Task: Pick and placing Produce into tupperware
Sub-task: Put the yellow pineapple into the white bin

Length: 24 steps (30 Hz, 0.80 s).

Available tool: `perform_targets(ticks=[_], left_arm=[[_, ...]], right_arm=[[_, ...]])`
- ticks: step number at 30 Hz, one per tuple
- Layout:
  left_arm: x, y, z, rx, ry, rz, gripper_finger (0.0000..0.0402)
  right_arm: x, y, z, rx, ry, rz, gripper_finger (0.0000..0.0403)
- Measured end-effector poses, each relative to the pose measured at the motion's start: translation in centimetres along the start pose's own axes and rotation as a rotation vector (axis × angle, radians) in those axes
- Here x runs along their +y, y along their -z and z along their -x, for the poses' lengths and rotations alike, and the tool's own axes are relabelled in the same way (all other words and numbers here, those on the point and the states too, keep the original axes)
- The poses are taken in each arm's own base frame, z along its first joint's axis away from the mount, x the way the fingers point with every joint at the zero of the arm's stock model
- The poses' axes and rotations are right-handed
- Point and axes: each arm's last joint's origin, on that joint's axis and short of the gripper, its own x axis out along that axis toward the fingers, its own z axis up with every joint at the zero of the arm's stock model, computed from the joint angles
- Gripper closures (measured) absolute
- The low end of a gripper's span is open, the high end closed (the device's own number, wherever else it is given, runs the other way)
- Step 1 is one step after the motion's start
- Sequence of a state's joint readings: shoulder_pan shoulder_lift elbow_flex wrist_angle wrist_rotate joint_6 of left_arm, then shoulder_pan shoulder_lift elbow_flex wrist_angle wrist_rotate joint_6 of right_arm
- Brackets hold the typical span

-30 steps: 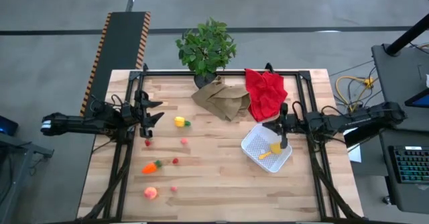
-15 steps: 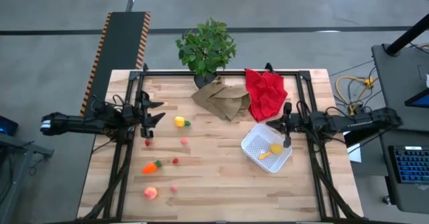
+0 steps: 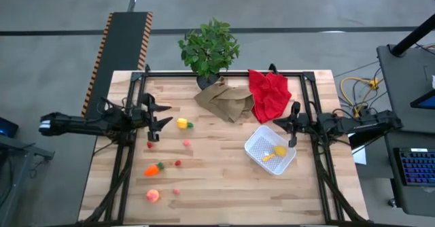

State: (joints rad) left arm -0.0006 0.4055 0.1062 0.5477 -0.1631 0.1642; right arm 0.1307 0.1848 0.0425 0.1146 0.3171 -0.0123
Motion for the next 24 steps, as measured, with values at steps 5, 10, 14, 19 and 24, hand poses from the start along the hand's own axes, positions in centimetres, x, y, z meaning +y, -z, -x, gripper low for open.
perform_targets(ticks=[5, 10, 14, 19, 24], left_arm=[[-0.1, 0.5, -0.3, 0.041, 0.007, -0.01, 0.0226], [-0.1, 0.2, -0.7, 0.062, 0.006, -0.013, 0.0225], [0.0, -0.2, -1.6, 0.137, -0.048, -0.026, 0.0196], [0.0, -1.2, -3.2, 0.266, -0.088, -0.057, 0.012], [0.0, -2.7, -4.9, 0.395, -0.067, -0.079, 0.0087]], right_arm=[[0.0, 0.0, 0.0, -0.001, -0.001, 0.013, 0.0394], [0.0, 0.0, 0.0, 0.0, -0.001, 0.015, 0.0394], [0.0, 0.0, 0.0, 0.0, -0.001, 0.015, 0.0394], [0.0, 0.0, 0.0, 0.005, -0.002, 0.016, 0.0394], [0.0, 0.0, 0.0, 0.006, -0.002, 0.016, 0.0394]])
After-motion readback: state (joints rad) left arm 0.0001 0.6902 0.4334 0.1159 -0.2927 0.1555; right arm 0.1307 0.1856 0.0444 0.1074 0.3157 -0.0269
